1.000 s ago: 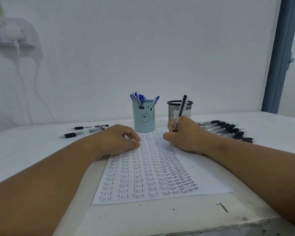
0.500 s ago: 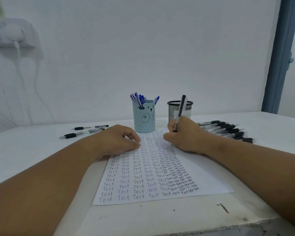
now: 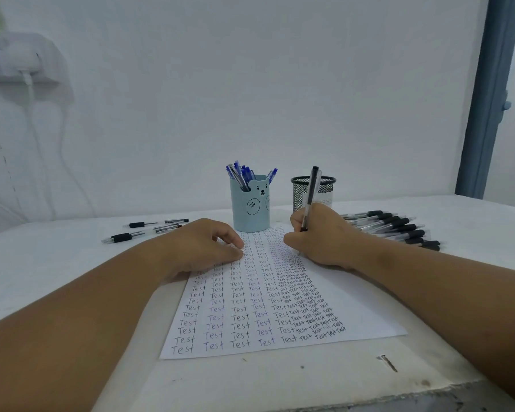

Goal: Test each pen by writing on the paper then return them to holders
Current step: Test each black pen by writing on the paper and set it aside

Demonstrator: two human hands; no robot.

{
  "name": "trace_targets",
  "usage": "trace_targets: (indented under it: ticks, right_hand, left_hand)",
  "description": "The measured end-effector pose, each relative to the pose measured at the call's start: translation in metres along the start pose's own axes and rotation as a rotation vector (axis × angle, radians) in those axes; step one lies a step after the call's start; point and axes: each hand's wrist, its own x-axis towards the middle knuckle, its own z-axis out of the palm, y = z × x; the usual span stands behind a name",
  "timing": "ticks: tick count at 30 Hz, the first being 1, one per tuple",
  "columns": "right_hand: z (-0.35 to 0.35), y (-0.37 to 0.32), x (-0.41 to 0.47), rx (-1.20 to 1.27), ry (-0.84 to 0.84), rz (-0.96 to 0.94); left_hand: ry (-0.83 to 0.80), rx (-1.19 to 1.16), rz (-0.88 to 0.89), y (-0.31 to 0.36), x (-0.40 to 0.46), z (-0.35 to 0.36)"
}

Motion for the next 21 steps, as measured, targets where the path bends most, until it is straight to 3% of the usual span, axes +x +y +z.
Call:
trace_targets:
  ticks: [7,12,17,21]
  right_hand:
    - [0.002,0.003,0.002,0.044,0.059,0.027]
    - [-0.003,-0.002,0.003,0.442,0.203,0.096]
    - [-0.008,-0.006,0.002,0.384,0.236,0.037]
    - [-0.012,-0.007,0.002,0.479,0.266,0.003]
  left_hand:
    - [0.007,0.008,-0.002,0.0,-0.001,0.0]
    - [0.005,0.041,-0.009,0.001,-0.002,-0.001]
    - [0.003,0.041,-0.008,0.002,-0.001,-0.001]
    - [0.008,0.063,-0.011,0.001,-0.001,-0.001]
